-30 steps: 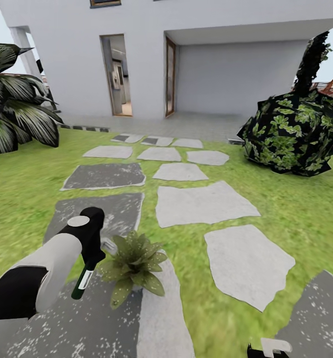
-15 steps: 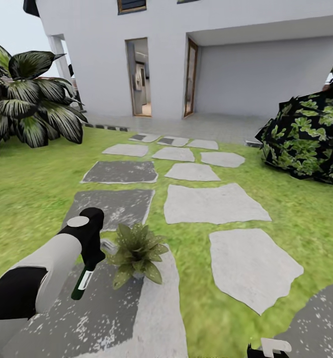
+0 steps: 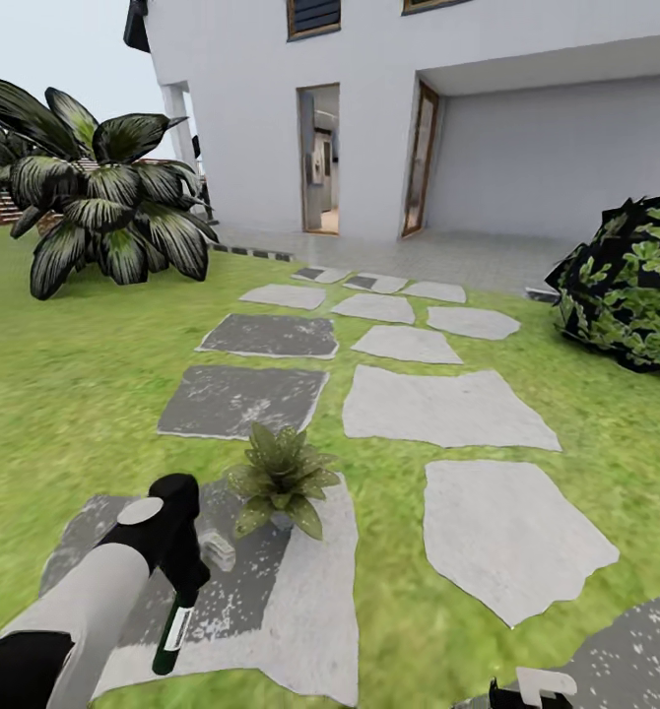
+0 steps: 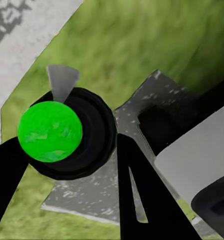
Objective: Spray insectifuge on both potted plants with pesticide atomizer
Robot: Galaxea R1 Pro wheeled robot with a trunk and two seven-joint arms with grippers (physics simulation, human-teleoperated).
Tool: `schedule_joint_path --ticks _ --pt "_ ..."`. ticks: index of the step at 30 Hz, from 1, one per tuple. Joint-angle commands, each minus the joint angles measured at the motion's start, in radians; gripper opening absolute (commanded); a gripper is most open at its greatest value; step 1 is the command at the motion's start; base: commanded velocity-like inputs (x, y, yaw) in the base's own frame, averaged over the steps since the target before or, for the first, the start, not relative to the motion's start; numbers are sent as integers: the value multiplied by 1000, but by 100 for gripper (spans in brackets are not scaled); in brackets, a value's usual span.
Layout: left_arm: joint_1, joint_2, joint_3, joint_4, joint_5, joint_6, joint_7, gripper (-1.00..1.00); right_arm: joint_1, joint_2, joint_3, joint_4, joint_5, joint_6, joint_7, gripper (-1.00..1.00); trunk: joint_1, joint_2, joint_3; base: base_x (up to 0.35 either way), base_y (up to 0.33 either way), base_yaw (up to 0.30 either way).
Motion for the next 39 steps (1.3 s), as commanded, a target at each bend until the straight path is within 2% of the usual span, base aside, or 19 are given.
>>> schedule_joint_path --ticks 1,4,5,7,8,9,11,13,14,15,18,19,22,23,26,31,32,36,39 --pt "15 1 -4 -23 18 -19 9 -100 -1 0 -8 0 10 -4 -3 100 -1 0 -1 -174 -224 226" --pt "30 1 -4 -42 71 -50 55 -100 -1 0 -2 -2 12 -4 -3 100 -1 0 -1 -178 -225 115" --pt "32 1 -4 -44 91 -54 77 -100 -1 0 13 -9 12 -4 -3 100 -1 0 -1 -207 -216 29" --pt "34 1 -3 -46 140 -71 132 -100 -1 -1 73 -38 12 -4 -2 100 -1 0 -1 -230 -205 12" --pt "36 1 -2 -45 200 -110 181 -100 -1 -2 140 -66 12 -3 -2 100 -1 0 -1 -241 -199 5" --pt "39 1 -2 -42 247 -146 216 -100 -1 -2 184 -85 12 -2 -2 100 -1 0 -1 -225 -177 3" --pt "68 2 16 -35 426 -301 358 -100 -1 -5 296 -151 12 -1 0 100 -1 0 -1 -94 -73 1" --pt "96 1 25 -32 521 -415 458 -100 -1 -7 341 -192 12 0 27 100 -1 0 -1 -34 -26 0" --pt "115 2 29 -21 566 -504 518 -100 -1 -10 360 -224 12 0 87 100 -1 0 -1 -13 -10 0" --pt "127 1 32 2 588 -585 552 -100 -1 -12 370 -255 13 1 163 100 -1 0 -1 -7 -5 0" --pt "138 2 34 79 606 -787 583 -100 -2 -23 380 -321 16 3 371 100 -1 0 -1 -3 -2 0" --pt "139 3 34 96 607 -848 586 -100 -3 -30 381 -346 36 3 456 100 -1 0 -1 0 0 0" --pt "142 2 33 130 601 -928 588 -100 -7 -41 380 -412 152 16 703 100 -1 0 -1 0 0 0" --pt "142 2 32 135 599 -933 588 -100 -7 -42 379 -432 167 22 750 100 -1 0 -1 0 0 0" --pt "145 1 27 139 595 -938 588 -100 -8 -42 379 -458 179 27 818 100 -1 0 -1 0 0 0" --pt "158 1 20 141 593 -976 588 -100 -8 -31 380 -464 181 27 848 100 -1 0 -1 0 0 0" --pt "162 1 19 141 592 -982 588 -100 -8 -30 380 -465 180 27 870 -100 -1 0 -1 0 0 0" --pt "167 -4 17 141 571 -989 588 -100 -8 -26 382 -519 179 26 989 -100 -1 0 -1 0 0 0" --pt "168 -13 17 140 543 -990 588 -100 -8 1 382 -538 180 27 1041 -100 -1 0 -1 0 0 0"
